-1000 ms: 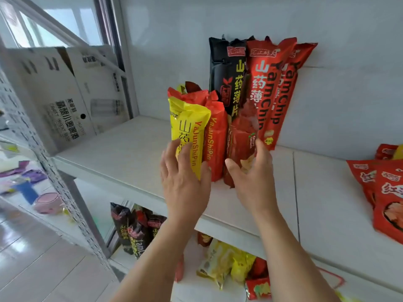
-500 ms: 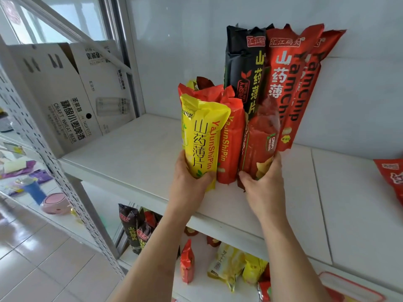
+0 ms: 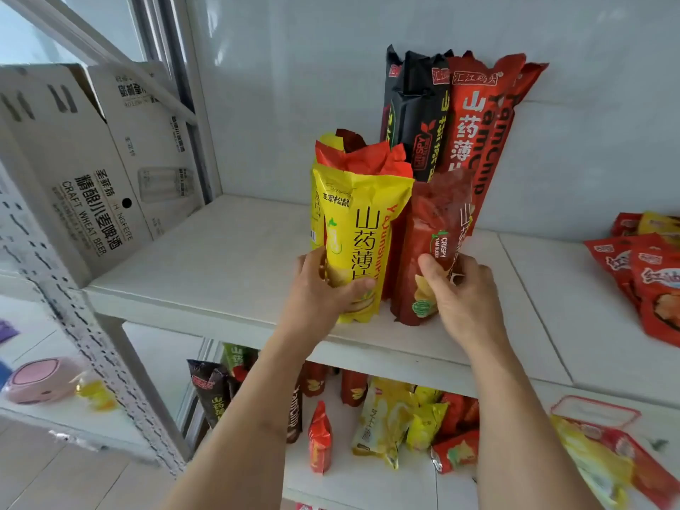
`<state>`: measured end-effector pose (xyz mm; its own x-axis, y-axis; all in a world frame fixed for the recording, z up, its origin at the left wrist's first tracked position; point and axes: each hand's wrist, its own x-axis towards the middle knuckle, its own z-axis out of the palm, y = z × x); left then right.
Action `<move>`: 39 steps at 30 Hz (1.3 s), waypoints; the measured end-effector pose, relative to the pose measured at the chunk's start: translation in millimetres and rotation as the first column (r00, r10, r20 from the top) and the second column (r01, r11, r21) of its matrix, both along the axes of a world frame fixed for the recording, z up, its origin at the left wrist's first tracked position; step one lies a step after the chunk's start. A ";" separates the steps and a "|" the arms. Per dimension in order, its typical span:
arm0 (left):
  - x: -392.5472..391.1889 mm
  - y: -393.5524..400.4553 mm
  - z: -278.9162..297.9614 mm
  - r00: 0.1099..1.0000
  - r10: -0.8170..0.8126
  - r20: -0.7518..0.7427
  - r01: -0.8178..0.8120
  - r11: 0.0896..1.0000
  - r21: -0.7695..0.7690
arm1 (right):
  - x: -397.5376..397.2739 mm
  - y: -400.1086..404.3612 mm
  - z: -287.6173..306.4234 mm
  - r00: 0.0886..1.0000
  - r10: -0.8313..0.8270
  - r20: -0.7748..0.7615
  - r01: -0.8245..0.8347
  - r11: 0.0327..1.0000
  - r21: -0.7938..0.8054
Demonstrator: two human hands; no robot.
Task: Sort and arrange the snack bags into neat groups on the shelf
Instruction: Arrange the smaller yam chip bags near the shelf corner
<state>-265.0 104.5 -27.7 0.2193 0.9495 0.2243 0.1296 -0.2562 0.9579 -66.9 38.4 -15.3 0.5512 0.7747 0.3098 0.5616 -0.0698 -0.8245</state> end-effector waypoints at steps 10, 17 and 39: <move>-76.2 -1.2 2.1 0.997 -0.009 0.073 0.013 0.999 -0.053 | -87.3 -12.7 23.4 0.997 -0.034 -0.066 0.045 0.984 0.170; -143.5 8.4 10.9 0.991 0.122 0.054 -0.122 0.992 -0.018 | -154.2 25.3 36.7 0.996 0.071 -0.054 -0.059 0.977 0.205; -257.7 154.1 3.4 0.846 0.534 -0.019 -0.534 0.845 -0.018 | -284.0 267.2 26.8 0.869 0.438 -0.230 -0.425 0.899 0.105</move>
<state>-522.7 258.6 -24.3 -0.3200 0.9254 0.2033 0.2525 -0.1235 0.9597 -350.9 305.6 11.4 0.2280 0.9398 0.2546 0.3091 0.1781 -0.9342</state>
